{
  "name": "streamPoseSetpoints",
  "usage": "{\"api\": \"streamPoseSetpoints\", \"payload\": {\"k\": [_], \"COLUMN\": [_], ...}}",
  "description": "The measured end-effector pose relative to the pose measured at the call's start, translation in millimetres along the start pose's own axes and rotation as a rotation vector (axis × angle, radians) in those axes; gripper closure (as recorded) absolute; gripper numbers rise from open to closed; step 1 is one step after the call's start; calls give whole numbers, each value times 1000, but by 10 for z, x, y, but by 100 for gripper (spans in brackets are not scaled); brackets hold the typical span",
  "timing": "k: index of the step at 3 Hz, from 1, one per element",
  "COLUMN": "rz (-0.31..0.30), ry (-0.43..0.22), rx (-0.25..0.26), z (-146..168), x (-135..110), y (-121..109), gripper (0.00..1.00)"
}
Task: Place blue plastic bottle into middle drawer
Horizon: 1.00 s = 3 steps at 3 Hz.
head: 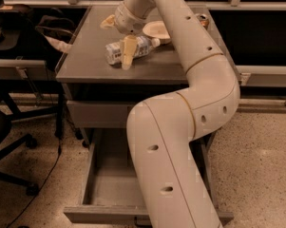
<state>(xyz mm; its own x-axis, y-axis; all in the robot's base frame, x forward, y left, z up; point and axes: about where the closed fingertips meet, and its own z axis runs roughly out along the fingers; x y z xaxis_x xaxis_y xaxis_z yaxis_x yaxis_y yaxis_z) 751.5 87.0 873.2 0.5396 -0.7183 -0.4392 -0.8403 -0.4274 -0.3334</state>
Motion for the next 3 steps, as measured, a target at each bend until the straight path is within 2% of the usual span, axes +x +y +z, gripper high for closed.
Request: {"api": "streamPoseSetpoints", "payload": {"k": [2,3], "rz": [52,102], "ry": [-25,-50], "rx": [43,43], "z": [-105,-44], "x": [248,447], "y": [62,174], "gripper": [0,0]}}
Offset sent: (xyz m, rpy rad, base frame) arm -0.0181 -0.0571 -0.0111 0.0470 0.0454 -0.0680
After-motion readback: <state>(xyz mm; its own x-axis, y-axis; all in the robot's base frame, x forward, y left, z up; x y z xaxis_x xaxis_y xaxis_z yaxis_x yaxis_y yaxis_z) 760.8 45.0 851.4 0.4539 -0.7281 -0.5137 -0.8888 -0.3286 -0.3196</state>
